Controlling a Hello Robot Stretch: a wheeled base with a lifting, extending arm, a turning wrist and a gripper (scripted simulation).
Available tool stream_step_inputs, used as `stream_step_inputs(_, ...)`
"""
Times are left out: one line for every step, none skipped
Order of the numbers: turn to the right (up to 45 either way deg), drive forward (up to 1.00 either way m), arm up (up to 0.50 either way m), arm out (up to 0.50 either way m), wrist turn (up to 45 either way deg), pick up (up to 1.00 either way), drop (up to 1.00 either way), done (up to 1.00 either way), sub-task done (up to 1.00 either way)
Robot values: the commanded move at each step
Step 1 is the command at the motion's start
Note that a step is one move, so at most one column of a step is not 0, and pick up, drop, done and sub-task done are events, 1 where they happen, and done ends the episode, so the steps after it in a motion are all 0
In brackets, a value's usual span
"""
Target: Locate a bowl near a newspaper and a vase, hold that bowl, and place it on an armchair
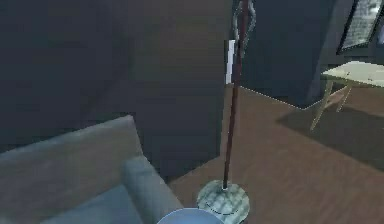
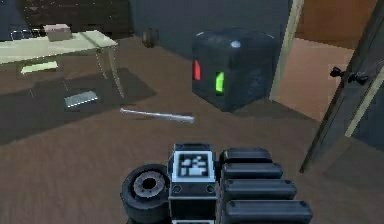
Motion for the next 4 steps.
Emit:
stream_step_inputs(-45.0, 0.00, 0.00, 0.00, 0.0, 0.00, 0.00, 0.00, 0.00)
stream_step_inputs(-36.0, 0.00, 0.00, 0.00, 0.0, 0.00, 0.00, 0.00, 0.00)
stream_step_inputs(-45.0, 0.00, 0.00, 0.00, 0.0, 0.00, 0.00, 0.00, 0.00)
stream_step_inputs(-45.0, 0.00, 0.00, 0.00, 0.0, 0.00, 0.00, 0.00, 0.00)
